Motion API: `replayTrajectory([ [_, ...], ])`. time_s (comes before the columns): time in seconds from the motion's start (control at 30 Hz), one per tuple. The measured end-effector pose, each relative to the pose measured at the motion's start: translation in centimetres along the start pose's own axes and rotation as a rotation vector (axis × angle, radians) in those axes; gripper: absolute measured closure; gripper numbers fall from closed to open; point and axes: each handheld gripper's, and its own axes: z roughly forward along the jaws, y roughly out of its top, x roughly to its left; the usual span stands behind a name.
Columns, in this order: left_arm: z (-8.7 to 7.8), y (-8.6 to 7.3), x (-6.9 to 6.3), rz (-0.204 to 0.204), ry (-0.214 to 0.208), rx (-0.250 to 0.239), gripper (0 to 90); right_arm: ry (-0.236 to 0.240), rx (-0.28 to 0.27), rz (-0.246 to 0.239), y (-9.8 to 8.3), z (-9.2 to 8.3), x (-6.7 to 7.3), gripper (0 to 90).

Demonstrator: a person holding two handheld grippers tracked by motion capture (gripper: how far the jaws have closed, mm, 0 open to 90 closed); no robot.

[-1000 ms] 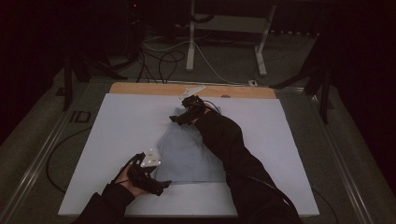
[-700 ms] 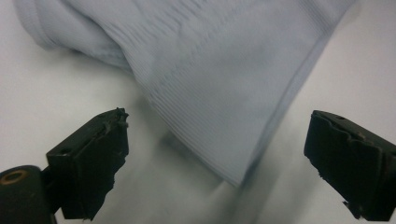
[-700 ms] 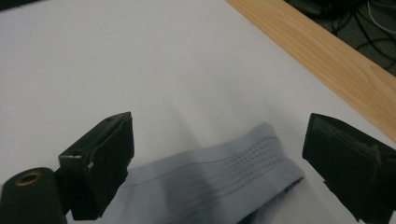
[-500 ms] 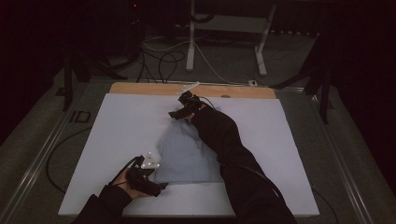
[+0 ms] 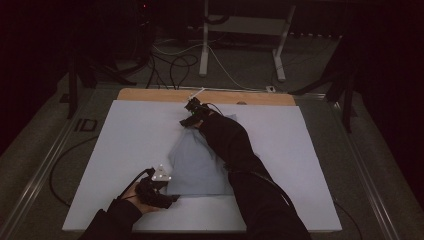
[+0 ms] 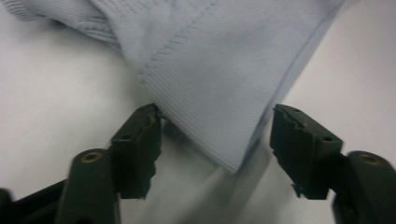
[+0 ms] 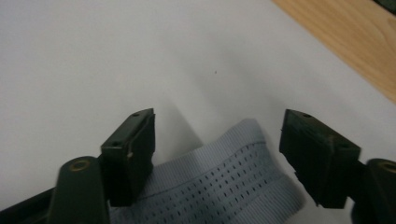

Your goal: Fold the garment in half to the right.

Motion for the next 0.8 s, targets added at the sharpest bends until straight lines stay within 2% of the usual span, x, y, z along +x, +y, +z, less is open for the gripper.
replayTrajectory([
  [0.13, -0.08, 0.16, -0.15, 0.005, -0.009, 0.007, 43.2, -0.009, 0.023, -0.001, 0.02, 0.39, 0.18, 35.7],
  [0.23, -0.09, 0.24, -0.22, 0.002, -0.014, 0.008, 48.1, -0.035, 0.031, -0.014, 0.09, 0.38, 0.34, 44.2],
  [0.43, -0.02, 0.56, -0.67, 0.016, -0.02, 0.019, 59.4, -0.085, 0.059, -0.038, 0.01, 0.14, 0.53, 64.9],
  [0.53, 0.05, 0.71, -0.94, 0.033, -0.027, 0.026, 65.5, -0.096, 0.06, -0.056, -0.03, 0.14, 0.7, 72.1],
  [0.63, 0.03, 0.78, -0.97, 0.033, -0.032, 0.034, 70.7, -0.102, 0.059, -0.066, 0.14, -0.01, 0.78, 84.1],
  [0.8, -0.03, 0.84, -1.02, 0.037, -0.046, 0.036, 80.2, -0.101, 0.071, -0.067, 0.43, -0.29, 0.73, 86.9],
])
